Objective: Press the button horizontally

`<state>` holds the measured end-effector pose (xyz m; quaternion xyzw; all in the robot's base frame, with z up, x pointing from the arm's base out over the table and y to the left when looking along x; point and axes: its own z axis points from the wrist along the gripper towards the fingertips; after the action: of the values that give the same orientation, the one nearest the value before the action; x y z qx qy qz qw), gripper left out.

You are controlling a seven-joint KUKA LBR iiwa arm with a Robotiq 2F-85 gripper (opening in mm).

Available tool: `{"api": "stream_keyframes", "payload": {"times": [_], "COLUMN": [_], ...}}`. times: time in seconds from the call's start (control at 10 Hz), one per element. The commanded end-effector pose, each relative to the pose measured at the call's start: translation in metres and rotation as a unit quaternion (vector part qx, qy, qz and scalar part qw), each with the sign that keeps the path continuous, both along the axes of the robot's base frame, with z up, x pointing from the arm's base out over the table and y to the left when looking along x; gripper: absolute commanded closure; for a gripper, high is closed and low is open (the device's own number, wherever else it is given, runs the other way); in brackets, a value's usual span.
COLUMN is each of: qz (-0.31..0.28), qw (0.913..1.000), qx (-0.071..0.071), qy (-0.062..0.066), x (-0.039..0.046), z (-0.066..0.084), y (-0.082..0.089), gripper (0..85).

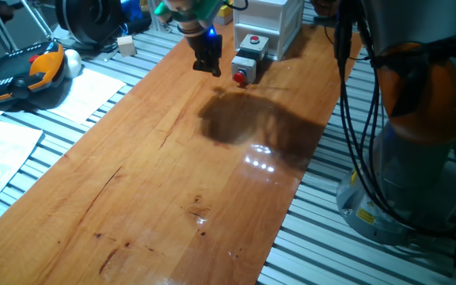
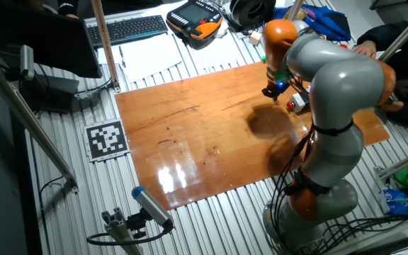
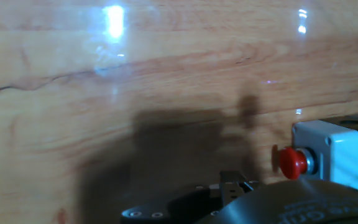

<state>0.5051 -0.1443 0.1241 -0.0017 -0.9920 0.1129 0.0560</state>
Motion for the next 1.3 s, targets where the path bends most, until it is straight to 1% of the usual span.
{"api": "stream_keyframes", "payload": {"times": [0.0,0.1,0.2,0.4,0.6,0.7,0.8,0.9,1.0,1.1,1.2], "qz": [0.006,0.011,0.013,0.02,0.031,0.038,0.04,0.039,0.041,0.045,0.05], "qw": [1.0,0.9999,0.9999,0.9992,0.999,0.9987,0.9987,0.9987,0.9984,0.9982,0.9979], "qx": [0.001,-0.004,-0.007,-0.034,-0.027,-0.024,-0.019,-0.018,-0.023,-0.023,-0.026], "qy": [-0.005,-0.008,-0.008,-0.008,-0.018,-0.023,-0.026,-0.028,-0.032,-0.033,-0.033], "x": [-0.0006,-0.0008,-0.0005,-0.0019,-0.0053,-0.0079,-0.01,-0.0116,-0.013,-0.014,-0.0145], "z": [-0.01,-0.018,-0.023,-0.028,-0.039,-0.047,-0.053,-0.059,-0.063,-0.066,-0.067], "y": [-0.01,-0.02,-0.028,-0.036,-0.05,-0.058,-0.062,-0.061,-0.061,-0.063,-0.065], "gripper": [85.0,85.0,85.0,85.0,85.0,85.0,85.0,85.0,85.0,85.0,85.0]}}
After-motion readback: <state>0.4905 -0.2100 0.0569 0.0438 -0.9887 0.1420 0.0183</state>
